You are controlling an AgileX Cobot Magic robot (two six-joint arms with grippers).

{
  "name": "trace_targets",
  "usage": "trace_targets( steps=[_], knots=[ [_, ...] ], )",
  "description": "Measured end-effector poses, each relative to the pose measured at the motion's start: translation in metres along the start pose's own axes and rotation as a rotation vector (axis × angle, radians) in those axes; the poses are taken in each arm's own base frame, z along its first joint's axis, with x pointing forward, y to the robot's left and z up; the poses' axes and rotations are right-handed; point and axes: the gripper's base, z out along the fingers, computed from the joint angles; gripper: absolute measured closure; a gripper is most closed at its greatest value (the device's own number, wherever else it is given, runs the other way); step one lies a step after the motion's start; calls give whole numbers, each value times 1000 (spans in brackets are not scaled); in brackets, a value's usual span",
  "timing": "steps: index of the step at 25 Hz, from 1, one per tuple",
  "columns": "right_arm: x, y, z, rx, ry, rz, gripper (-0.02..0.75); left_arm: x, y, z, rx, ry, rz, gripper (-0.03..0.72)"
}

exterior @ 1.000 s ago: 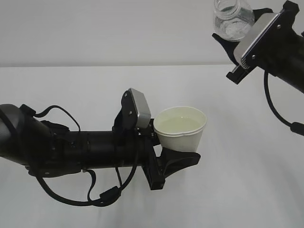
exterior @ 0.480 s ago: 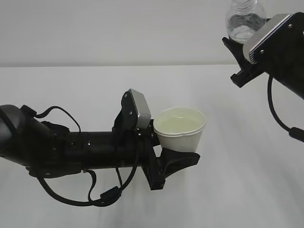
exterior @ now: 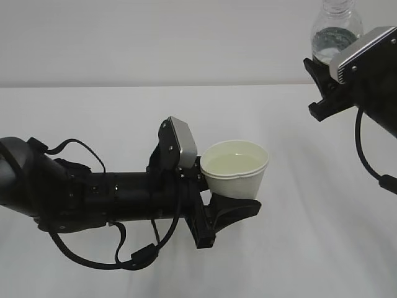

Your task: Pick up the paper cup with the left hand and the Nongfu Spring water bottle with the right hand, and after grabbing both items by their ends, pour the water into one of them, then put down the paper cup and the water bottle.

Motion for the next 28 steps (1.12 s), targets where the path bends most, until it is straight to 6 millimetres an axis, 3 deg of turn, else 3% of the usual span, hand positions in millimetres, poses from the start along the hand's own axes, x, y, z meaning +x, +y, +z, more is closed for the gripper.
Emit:
trace_targets(
  steps=[28],
  knots=[
    [14, -2, -3, 56, 136, 255, 309, -5, 15, -2, -160, -60, -12, 247]
  ],
)
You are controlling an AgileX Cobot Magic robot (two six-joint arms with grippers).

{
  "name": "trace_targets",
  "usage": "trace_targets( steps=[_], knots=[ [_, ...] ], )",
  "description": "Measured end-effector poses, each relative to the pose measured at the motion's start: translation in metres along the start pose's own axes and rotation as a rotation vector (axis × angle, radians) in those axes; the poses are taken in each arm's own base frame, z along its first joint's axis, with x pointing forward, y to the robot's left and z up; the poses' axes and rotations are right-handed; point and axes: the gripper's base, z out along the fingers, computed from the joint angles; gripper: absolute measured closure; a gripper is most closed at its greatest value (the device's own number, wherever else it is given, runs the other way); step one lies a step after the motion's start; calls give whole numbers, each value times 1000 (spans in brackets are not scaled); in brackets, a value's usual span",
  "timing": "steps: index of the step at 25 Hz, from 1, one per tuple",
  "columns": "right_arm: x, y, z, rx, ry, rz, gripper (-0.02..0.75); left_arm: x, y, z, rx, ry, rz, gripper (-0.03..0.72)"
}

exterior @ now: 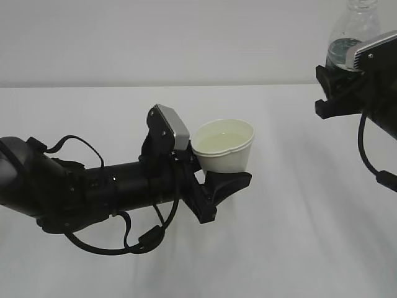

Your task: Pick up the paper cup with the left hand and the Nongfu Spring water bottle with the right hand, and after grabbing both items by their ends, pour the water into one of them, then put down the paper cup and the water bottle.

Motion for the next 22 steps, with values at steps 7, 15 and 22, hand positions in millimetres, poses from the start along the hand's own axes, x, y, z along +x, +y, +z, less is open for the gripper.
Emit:
trace_targets(
  steps=[7, 15, 22],
  knots=[
    [4, -2, 0, 18, 48, 38, 309, -1, 19, -8, -78, -15, -12, 247],
    [5, -2, 0, 25, 52, 45, 309, -1, 50, -25, -180, -28, -33, 248],
    [5, -2, 0, 26, 52, 47, 309, -1, 76, -42, -270, -43, -48, 248]
  ],
)
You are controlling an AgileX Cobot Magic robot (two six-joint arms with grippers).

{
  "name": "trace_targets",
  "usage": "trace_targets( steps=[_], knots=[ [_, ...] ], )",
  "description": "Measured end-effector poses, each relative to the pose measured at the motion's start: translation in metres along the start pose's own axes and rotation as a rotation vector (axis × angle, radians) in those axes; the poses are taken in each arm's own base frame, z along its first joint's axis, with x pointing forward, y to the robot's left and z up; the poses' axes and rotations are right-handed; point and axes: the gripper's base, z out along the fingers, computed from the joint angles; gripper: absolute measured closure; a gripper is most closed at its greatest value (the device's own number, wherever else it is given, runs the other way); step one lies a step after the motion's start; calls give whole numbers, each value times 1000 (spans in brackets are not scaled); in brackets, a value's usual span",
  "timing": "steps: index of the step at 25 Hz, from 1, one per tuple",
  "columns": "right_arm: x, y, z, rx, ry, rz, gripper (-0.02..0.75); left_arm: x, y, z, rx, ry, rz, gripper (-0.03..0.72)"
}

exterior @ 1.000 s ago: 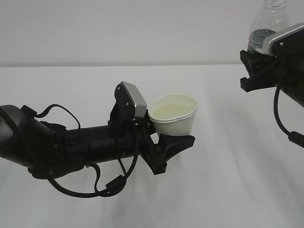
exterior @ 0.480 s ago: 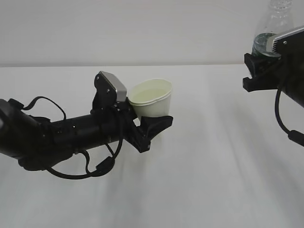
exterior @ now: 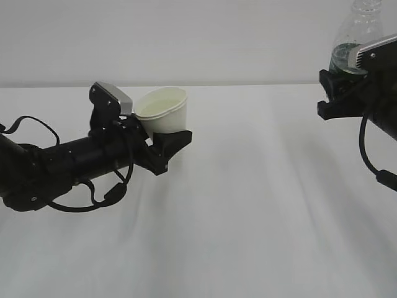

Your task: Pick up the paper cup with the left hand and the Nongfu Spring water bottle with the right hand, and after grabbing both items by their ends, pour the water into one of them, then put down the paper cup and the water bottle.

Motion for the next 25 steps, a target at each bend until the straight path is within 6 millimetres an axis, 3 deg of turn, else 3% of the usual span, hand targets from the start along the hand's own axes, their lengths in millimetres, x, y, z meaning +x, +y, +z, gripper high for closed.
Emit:
trace_targets(
  steps=[25],
  knots=[
    [0, 0, 0, 0, 4, 4, 309, -4, 83, -42, -333, -61, -31, 249]
  ],
)
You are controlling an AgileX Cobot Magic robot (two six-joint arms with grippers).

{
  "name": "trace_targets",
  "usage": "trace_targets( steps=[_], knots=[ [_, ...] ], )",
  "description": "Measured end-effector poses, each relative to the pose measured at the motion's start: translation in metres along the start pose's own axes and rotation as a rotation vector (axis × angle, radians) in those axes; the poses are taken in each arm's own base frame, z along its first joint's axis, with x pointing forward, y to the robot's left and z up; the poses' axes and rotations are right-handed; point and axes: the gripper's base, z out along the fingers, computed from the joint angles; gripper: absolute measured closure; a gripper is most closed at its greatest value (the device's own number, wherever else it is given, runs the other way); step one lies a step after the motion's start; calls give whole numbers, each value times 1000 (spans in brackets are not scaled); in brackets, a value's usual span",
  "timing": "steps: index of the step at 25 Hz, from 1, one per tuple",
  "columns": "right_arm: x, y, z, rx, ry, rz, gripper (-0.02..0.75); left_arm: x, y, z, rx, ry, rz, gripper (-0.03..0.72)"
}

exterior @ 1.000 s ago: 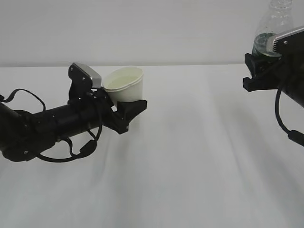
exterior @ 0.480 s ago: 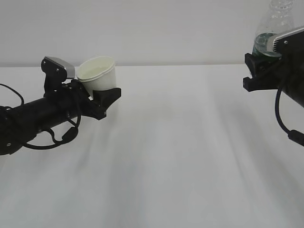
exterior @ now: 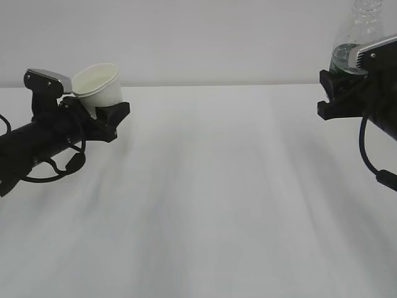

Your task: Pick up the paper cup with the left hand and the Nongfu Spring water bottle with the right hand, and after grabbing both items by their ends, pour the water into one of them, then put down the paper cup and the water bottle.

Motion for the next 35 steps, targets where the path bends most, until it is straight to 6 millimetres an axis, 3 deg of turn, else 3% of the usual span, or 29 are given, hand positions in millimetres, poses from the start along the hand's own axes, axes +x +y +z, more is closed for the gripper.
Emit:
trace_targets(
  steps=[13, 31, 35],
  knots=[
    [0, 0, 0, 0, 2, 0, 309, 1, 33, -9, -133, -10, 0, 249],
    [4, 1, 0, -7, 49, 6, 309, 66, 52, -13, -282, 105, -43, 249],
    [5, 1, 0, -8, 52, 6, 309, 69, 54, -13, -299, 114, -34, 249]
  ],
)
